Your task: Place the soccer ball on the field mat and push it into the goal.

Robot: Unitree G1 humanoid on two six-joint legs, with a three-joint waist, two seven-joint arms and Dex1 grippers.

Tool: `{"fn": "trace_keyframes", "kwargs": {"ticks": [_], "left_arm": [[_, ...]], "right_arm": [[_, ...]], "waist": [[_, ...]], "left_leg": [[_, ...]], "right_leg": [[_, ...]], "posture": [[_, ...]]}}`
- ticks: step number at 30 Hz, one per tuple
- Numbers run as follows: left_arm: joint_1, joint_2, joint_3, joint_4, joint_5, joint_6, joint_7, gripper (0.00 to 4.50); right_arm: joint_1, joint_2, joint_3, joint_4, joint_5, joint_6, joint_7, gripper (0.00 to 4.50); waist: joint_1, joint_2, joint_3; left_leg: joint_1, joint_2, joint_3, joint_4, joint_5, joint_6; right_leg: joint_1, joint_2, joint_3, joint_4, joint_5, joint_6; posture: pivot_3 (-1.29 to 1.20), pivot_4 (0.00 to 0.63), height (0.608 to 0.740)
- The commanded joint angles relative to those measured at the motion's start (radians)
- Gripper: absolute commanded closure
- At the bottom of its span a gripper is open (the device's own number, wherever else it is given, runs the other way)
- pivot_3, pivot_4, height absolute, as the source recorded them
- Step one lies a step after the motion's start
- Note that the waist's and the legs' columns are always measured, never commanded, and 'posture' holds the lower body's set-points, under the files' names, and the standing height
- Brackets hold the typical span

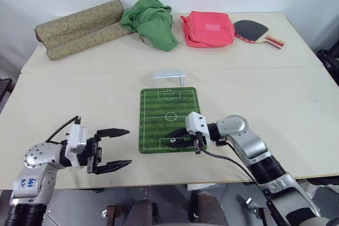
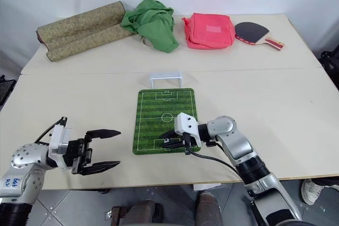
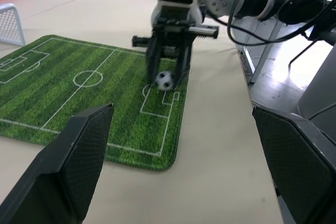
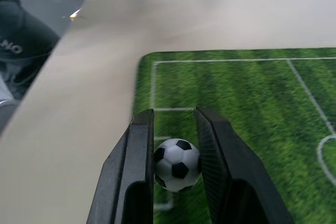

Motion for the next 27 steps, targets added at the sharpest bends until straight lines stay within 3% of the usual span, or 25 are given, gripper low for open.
{"fn": "trace_keyframes", "kwargs": {"ticks": [1,18,27], "left_arm": [[0.023,0.009,0.006,-0.054,-0.013,0.013,0.008,0.0],[0.015,0.013,0.028,-0.036,0.008,-0.013,0.038,0.0],[0.007,0.022,0.035,-0.027,0.006,-0.012,0.037,0.0]], "right_arm": [[-0.018,0.014,0.001,0.022,-0.007,-0.034,0.009,3.71],[-0.027,0.038,0.015,0.12,-0.051,-0.073,0.025,3.71],[-0.026,0.053,0.005,0.137,-0.053,-0.134,0.029,0.7]], "waist": [[0.0,0.0,0.0],[0.0,0.0,0.0],[-0.001,0.0,0.0]], "left_leg": [[0.0,0.0,0.0,0.0,0.0,0.0],[0.001,0.0,0.0,0.0,0.0,0.0],[0.001,0.0,0.0,0.0,0.0,0.0]], "right_leg": [[0.0,0.0,0.0,0.0,0.0,0.0],[0.001,0.0,0.0,0.0,0.0,0.0],[0.001,0.0,0.001,0.001,0.0,0.0]], "posture": [[0.0,0.15,0.74],[0.0,0.15,0.74],[0.0,0.15,0.74]]}}
